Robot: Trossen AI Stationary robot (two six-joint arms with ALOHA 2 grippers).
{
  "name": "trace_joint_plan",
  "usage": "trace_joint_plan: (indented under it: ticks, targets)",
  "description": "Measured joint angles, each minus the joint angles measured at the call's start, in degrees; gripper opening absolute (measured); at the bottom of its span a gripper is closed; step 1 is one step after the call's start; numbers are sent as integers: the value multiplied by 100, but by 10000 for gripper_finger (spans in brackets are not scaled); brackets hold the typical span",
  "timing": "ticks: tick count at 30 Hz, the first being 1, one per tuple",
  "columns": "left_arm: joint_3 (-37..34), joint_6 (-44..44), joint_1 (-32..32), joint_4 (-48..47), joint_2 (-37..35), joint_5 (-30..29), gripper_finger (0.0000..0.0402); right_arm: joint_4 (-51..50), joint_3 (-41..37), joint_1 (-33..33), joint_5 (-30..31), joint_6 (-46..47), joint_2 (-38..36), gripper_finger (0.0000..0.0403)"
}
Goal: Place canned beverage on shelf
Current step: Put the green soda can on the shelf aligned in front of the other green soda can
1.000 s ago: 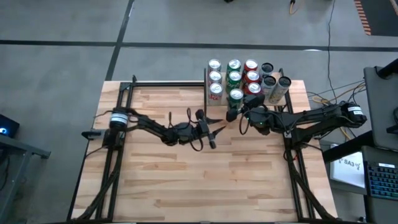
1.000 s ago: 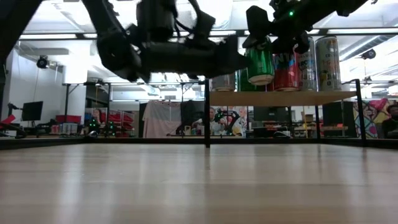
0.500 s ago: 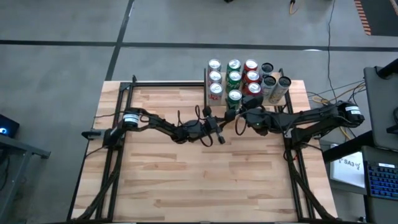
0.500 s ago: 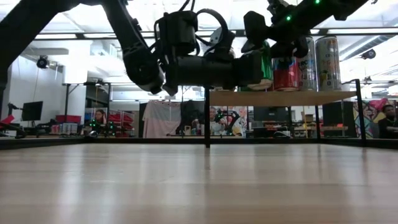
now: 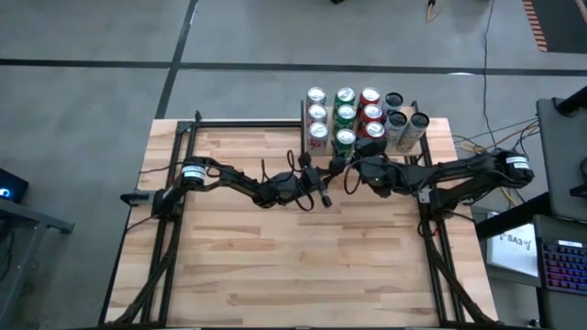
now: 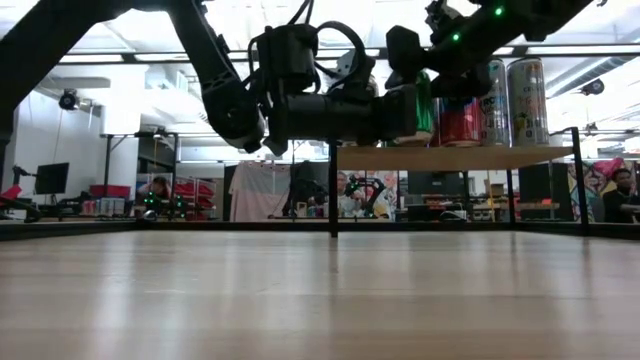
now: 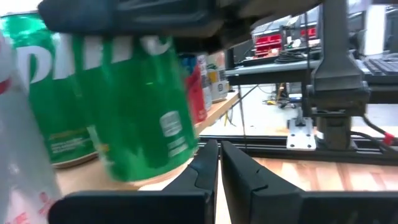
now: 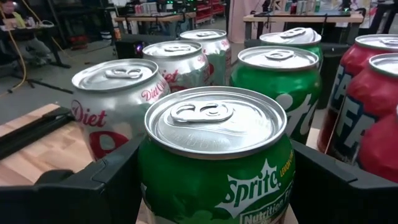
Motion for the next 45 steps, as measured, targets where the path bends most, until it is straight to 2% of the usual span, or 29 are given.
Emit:
trace_joint_plan:
  ticks: [16,26,45]
  targets:
    - [2,22,160,-50,4,126,1,373,2,-57,-1,-179,198,294]
    - [69,133,179,-83,20,124,1,393,2,-118,-10,-230,201,329]
    - [70,195,214,-85,20,128,1,593,11,-118,-5,-491,139,326]
